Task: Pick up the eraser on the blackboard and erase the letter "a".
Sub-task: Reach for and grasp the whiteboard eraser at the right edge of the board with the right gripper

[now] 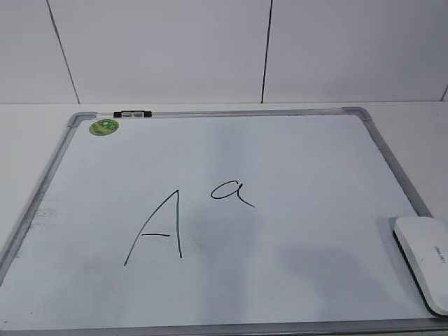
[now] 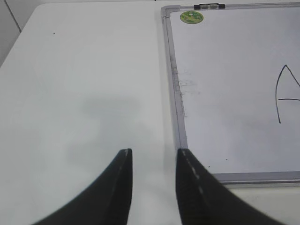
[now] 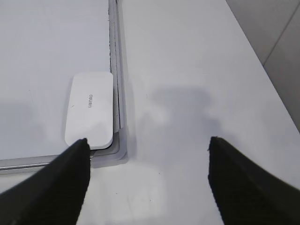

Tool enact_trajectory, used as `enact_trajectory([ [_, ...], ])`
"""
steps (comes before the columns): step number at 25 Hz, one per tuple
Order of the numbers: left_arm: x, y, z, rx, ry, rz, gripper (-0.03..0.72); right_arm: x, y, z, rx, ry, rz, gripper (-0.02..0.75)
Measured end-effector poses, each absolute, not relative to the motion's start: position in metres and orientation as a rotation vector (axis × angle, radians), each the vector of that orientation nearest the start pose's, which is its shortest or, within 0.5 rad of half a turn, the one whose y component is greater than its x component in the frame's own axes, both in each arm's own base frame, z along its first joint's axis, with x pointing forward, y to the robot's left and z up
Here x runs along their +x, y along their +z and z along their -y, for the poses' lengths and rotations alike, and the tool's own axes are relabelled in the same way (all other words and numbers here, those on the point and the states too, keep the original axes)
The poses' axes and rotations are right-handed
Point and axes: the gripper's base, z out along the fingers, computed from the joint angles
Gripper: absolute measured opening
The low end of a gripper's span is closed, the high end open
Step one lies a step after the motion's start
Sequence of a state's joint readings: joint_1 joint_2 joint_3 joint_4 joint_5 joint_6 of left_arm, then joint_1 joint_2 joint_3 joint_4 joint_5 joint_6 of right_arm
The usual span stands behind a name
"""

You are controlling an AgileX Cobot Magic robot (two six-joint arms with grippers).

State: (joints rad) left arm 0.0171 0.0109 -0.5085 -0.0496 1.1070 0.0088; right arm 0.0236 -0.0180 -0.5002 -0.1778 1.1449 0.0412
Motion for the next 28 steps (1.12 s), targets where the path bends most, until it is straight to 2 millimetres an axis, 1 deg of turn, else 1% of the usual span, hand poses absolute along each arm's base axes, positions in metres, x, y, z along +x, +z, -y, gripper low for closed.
enact_trajectory([
  [18,-0.0062,0.2761,0.0041,-0.005,-0.044,-2.092,0.237,-0.0118,0.2716,0.0151,0.038,-0.178,-2.101,0.594],
  [28,-0.0062,0.2761,0.0041,-0.005,-0.044,-2.092,0.237,-0.0116,0.2749,0.0154,0.000,-0.206,-2.076,0.594],
])
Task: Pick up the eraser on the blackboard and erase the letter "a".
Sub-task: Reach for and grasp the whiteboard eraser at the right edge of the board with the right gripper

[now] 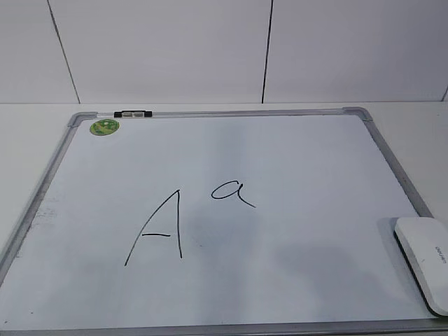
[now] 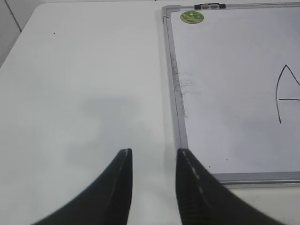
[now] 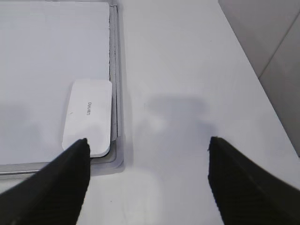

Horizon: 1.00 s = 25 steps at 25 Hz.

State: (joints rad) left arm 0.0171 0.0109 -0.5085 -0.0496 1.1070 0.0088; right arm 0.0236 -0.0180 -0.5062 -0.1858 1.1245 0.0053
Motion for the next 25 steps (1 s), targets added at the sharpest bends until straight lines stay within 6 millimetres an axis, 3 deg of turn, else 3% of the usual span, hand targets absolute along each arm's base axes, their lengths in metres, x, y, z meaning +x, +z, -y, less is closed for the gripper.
enact_trajectory([
  [6,-0.006,0.276,0.004,-0.005,-0.044,-2.092,0.237,-0.003,0.283,0.012,-0.042,-0.183,-2.043,0.594],
  [15,-0.006,0.276,0.004,-0.005,-0.044,-2.092,0.235,0.033,0.291,0.003,-0.106,-0.093,-2.136,0.594],
  [25,-0.006,0.276,0.004,-0.005,-0.044,-2.092,0.235,0.068,0.318,-0.005,-0.187,-0.003,-2.275,0.594],
])
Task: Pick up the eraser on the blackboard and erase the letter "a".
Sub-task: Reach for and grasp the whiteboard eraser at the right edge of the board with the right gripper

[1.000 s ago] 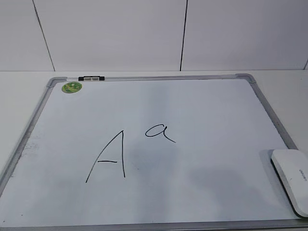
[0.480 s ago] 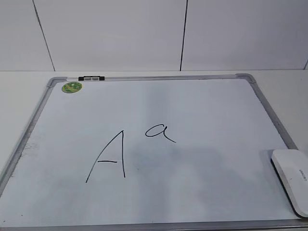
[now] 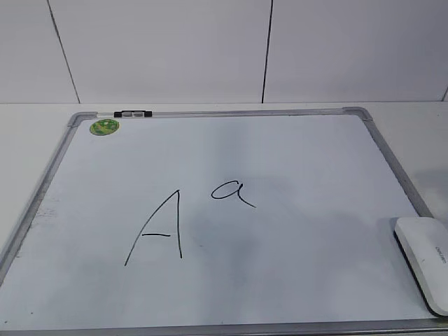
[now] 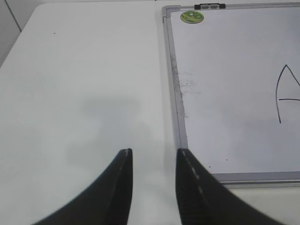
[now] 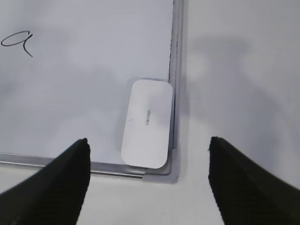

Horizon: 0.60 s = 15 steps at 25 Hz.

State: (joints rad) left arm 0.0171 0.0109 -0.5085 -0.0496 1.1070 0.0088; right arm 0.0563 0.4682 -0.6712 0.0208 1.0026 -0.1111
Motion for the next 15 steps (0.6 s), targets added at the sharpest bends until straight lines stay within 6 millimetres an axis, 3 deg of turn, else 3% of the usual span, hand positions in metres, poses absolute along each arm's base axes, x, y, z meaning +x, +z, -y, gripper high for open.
enact_trajectory([
  [7,-0.006,0.276,0.004,-0.005,-0.044,-2.092,0.235,0.092,0.331,-0.013,-0.156,0.111,-2.441,0.673],
  [15,-0.006,0.276,0.004,-0.005,-0.044,-2.092,0.235,0.119,0.314,-0.018,-0.081,0.199,-2.631,0.679],
])
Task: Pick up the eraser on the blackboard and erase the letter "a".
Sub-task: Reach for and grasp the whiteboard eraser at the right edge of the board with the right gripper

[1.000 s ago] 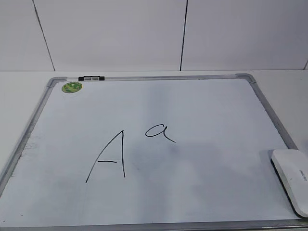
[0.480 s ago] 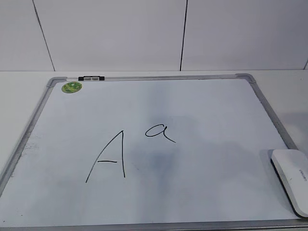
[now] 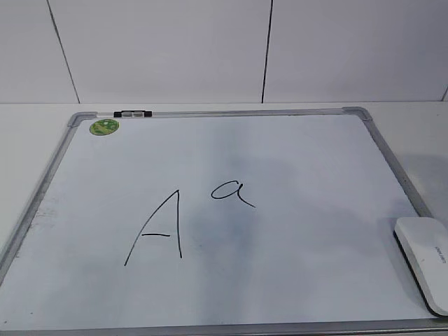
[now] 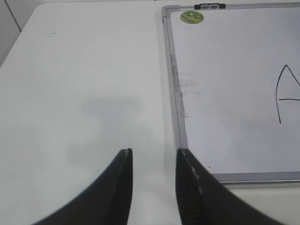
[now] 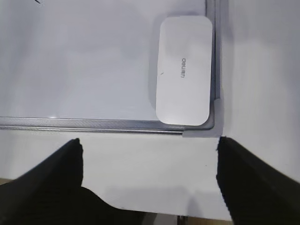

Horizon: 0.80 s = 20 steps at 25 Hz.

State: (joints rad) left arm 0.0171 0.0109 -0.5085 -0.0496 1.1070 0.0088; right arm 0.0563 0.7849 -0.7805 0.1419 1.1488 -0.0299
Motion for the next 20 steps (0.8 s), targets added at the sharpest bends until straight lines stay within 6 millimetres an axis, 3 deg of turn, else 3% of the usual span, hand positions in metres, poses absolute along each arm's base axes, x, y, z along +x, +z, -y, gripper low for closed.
enact_trajectory([
  [8,-0.006,0.276,0.004,-0.005,-0.044,-2.092,0.235,0.153,0.287,-0.021,-0.015,0.213,-2.827,0.678],
  [20,-0.006,0.276,0.004,-0.005,-0.044,-2.092,0.235,0.178,0.265,-0.016,0.037,0.124,-2.936,0.678],
])
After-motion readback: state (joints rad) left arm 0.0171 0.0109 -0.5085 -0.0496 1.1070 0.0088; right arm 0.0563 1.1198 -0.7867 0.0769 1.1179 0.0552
